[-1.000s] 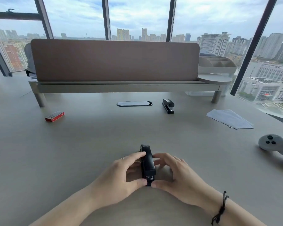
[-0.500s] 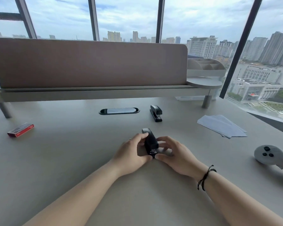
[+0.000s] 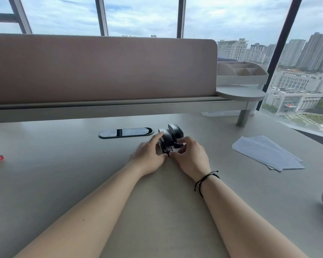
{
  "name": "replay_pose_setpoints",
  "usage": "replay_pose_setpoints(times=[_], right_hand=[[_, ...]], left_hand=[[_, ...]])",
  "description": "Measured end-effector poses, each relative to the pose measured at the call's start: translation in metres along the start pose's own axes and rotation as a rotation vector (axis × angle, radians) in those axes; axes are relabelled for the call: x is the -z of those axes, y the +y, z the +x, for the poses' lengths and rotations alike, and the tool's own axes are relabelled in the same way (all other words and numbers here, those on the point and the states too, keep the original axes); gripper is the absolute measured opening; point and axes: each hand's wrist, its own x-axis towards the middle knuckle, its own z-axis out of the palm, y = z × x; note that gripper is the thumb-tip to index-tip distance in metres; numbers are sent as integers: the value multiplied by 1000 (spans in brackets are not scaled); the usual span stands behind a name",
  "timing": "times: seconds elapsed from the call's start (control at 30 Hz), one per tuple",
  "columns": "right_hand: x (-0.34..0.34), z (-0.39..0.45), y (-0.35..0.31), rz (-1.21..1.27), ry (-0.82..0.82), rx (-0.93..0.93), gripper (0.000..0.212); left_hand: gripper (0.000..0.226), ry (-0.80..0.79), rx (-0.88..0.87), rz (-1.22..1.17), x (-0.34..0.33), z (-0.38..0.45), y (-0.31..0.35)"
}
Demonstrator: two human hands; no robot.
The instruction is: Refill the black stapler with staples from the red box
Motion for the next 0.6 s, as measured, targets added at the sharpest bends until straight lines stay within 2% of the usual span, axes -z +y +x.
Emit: replay_pose_setpoints(times=[0.13, 0.3, 0.47, 0.53, 0.6], right_hand=[[-4, 13, -1, -84, 23, -66, 36], [-6, 13, 1, -110, 22, -58, 32], [-3, 10, 3, -124, 32, -25, 27], [-3, 6, 2, -126, 0, -7, 23], [-2, -3, -3, -151, -37, 27, 22]], left_hand=[[77, 28, -15, 38, -5, 23, -1], [80, 26, -26, 73, -4, 32, 1], [92, 83, -16, -63, 2, 16, 4], [82, 86, 55, -238, 7, 9, 0], [62, 48, 77, -350, 17, -9, -2]])
